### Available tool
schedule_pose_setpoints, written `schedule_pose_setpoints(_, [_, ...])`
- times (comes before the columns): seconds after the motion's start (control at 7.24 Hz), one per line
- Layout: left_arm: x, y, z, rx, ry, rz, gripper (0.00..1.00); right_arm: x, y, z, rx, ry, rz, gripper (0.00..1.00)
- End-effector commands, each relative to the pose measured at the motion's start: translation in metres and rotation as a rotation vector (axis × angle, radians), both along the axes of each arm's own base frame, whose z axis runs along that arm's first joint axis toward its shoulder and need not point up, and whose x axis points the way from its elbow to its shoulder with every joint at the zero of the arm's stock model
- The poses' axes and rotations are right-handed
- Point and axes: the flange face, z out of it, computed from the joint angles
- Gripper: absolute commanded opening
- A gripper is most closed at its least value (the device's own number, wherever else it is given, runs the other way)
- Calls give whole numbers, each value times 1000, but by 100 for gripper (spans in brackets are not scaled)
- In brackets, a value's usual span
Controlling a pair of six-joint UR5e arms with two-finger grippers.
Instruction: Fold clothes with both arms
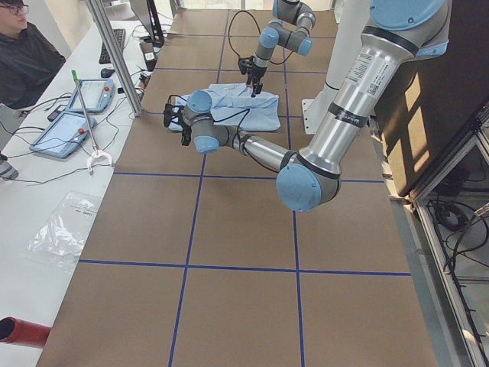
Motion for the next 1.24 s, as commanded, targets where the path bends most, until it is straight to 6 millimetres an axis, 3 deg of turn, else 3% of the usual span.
schedule_pose_setpoints(0.0, [4,1,5,-5,-3,3,100,-39,27,19,46,95,-63,100])
schedule_pose_setpoints(0.69, [9,-2,1,-10,-2,4,100,-47,37,43,36,166,-147,100])
schedule_pose_setpoints(1.1, [12,-4,5,-13,-6,5,100,-48,41,43,22,155,-165,100])
